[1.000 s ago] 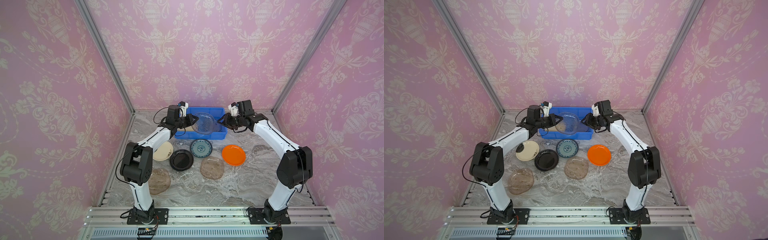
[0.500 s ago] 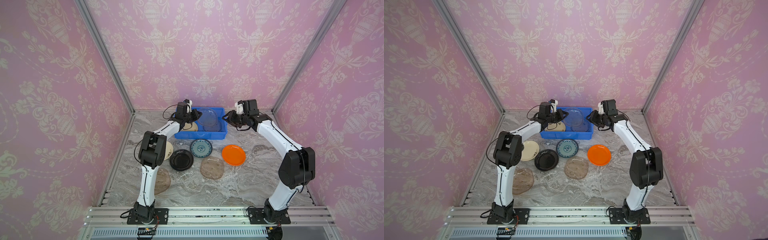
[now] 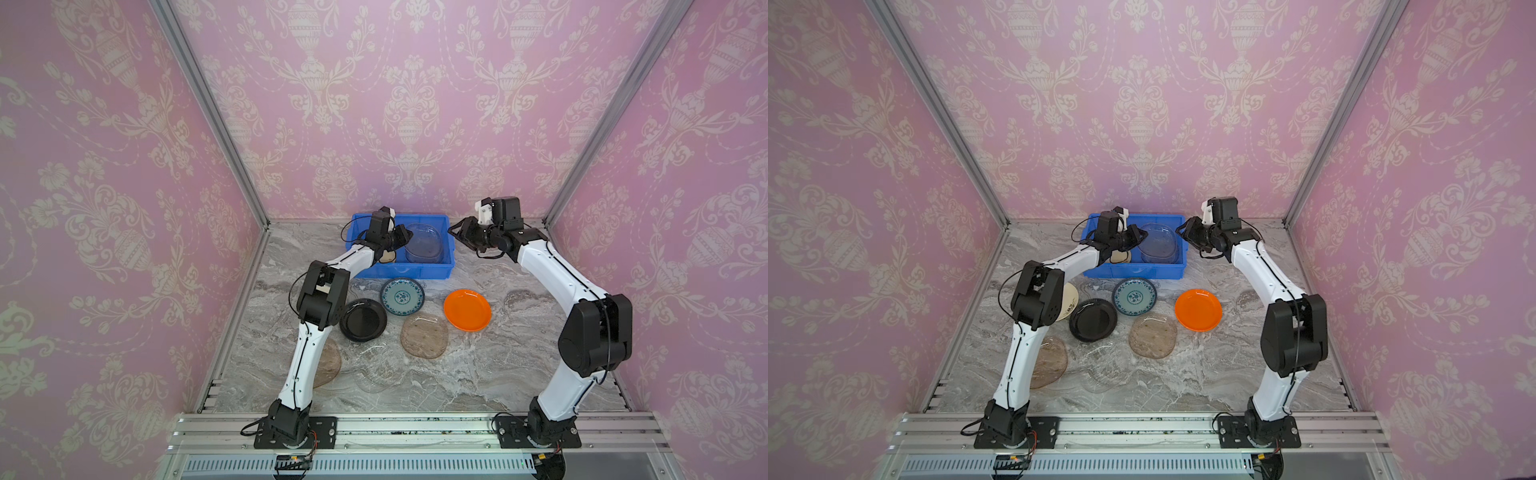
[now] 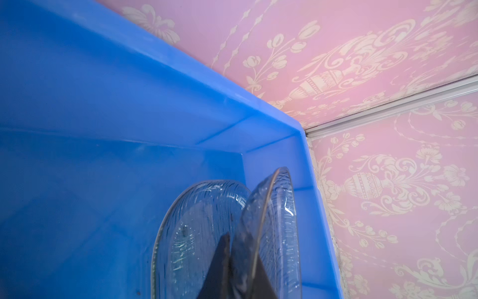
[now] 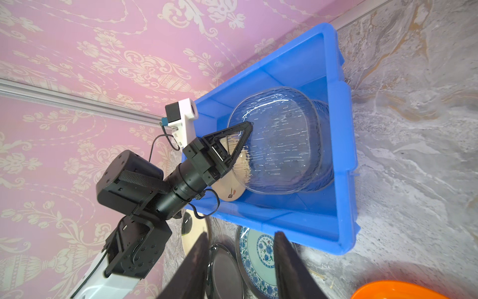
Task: Place the plates into the plastic bin on the countertop
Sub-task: Place the plate in the plastic bin.
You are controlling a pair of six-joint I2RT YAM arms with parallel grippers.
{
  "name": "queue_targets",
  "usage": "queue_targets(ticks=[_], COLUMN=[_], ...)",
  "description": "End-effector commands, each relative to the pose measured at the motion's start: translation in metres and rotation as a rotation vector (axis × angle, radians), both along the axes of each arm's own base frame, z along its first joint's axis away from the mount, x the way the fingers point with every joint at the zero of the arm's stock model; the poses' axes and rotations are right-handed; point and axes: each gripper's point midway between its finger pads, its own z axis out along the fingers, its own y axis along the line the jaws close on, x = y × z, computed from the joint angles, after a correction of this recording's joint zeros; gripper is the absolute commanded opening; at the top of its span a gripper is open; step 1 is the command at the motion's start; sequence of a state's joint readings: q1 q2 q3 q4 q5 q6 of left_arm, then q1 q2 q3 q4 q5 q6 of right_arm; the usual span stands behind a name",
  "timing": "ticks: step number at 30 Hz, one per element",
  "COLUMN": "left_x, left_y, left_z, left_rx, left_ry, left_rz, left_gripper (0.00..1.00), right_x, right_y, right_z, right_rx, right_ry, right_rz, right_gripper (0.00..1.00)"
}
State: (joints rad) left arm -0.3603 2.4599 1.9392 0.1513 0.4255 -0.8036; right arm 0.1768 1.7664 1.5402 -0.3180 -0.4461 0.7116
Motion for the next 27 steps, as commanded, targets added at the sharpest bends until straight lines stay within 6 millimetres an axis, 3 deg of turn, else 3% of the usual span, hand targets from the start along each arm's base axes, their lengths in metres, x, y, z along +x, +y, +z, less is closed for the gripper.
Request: queue_targets(ticks=[1, 14, 21, 27], left_x=[0.009, 0.012, 0.008, 0.007], left_y=[-0.007, -0.022, -0.02, -0.022], left_z=[-0.003, -0.019, -0.026, -0.029], left_rx=[0.017, 0.088, 0.154, 0.185], left_ry=[-0.005, 0.014, 0.029, 0.031], left_rz=[0.02, -0.015, -0.02, -0.036], left_gripper=[0.0, 0.01, 0.13, 0.17], right_x=[0.001, 0.001, 0.001, -0.001], right_y=[0.002, 0.002, 0.005, 0.006], right_z=[-0.009, -0.007, -0.006, -0.004], right_rx=[0.03, 0.044, 0.066, 0.069], right_ry=[0.021, 0.016, 0.012, 0.01], right_rz=[0.005, 0.014, 0.018, 0.025], right_gripper=[0.43, 0.43, 0.43, 0.43])
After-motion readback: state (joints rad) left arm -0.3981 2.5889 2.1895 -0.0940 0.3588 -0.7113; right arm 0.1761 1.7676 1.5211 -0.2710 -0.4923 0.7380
